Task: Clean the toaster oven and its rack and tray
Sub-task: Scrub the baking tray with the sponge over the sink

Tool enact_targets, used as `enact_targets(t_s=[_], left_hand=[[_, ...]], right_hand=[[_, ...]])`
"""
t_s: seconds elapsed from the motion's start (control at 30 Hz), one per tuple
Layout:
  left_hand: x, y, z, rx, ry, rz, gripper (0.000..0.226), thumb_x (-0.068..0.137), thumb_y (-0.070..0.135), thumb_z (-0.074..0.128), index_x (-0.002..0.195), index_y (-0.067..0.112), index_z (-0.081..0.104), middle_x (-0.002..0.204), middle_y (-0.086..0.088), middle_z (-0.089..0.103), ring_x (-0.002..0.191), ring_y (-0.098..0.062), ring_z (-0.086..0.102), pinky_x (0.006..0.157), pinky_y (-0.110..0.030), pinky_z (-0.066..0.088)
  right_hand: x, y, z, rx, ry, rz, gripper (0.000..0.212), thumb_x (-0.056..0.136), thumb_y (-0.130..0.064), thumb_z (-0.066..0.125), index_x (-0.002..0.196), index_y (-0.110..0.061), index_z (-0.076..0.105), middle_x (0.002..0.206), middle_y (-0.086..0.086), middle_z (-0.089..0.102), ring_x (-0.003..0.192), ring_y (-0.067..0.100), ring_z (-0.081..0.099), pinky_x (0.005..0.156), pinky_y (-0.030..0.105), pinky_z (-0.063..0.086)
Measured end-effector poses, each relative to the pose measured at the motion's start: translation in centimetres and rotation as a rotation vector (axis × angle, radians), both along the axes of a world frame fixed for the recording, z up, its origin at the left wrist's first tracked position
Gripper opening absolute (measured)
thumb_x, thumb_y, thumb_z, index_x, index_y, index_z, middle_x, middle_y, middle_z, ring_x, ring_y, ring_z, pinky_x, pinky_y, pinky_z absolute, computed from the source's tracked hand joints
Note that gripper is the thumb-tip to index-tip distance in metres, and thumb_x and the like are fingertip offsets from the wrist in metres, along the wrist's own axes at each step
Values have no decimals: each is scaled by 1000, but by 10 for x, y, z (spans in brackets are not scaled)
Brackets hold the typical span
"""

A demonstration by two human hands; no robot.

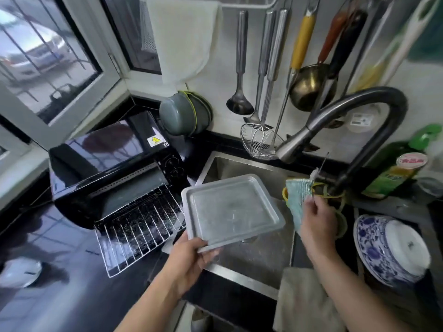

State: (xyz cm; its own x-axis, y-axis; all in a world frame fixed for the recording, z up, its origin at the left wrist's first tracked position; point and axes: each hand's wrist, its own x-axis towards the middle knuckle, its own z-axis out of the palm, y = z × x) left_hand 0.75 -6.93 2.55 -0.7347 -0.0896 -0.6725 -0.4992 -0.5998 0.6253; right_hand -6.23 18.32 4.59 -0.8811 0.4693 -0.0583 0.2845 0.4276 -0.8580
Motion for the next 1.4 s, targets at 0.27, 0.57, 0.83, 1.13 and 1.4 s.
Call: enact_targets(t_s=[0.27, 0.57, 0.83, 1.13, 1.4], left_hand=[[-6, -33, 7, -81, 188, -265, 84, 86, -26, 34, 149, 29, 44, 121, -17, 73, 102, -51, 71, 84, -64, 59], [-2, -76, 13, 55, 309, -438, 90, 79, -26, 38, 147, 32, 50, 126, -26, 67, 108, -49, 65, 88, -60, 57], [6, -73, 27, 171, 408, -385, 91, 64, -19, 50, 137, 33, 62, 115, -22, 65, 95, -42, 62, 81, -61, 57], [12, -69, 31, 187, 388, -358, 91, 66, -17, 49, 145, 28, 55, 124, -29, 62, 101, -44, 62, 89, -63, 54], [16, -74, 36, 173, 436, -340, 93, 66, -16, 46, 145, 32, 54, 131, -23, 66, 113, -43, 67, 91, -60, 57]], right_hand=[[-1, -120, -12, 204, 276, 126, 14, 95, -8, 61, 93, -12, 74, 106, 8, 61, 98, 19, 54, 87, 14, 36], [31, -171, -1, 776, 174, 949, 49, 95, -29, 35, 142, -26, 50, 139, 0, 44, 122, 26, 40, 103, 44, 37], [38, -183, 21, 726, 252, 936, 46, 92, -21, 30, 123, -12, 63, 115, 2, 50, 103, 25, 46, 88, 39, 45], [25, -177, 29, 762, 112, 925, 52, 85, -5, 43, 130, -27, 54, 128, -5, 46, 118, 23, 39, 100, 43, 36], [-9, -154, 29, 906, -41, 612, 57, 88, -10, 49, 141, -30, 44, 135, 0, 44, 120, 29, 44, 96, 44, 43]])
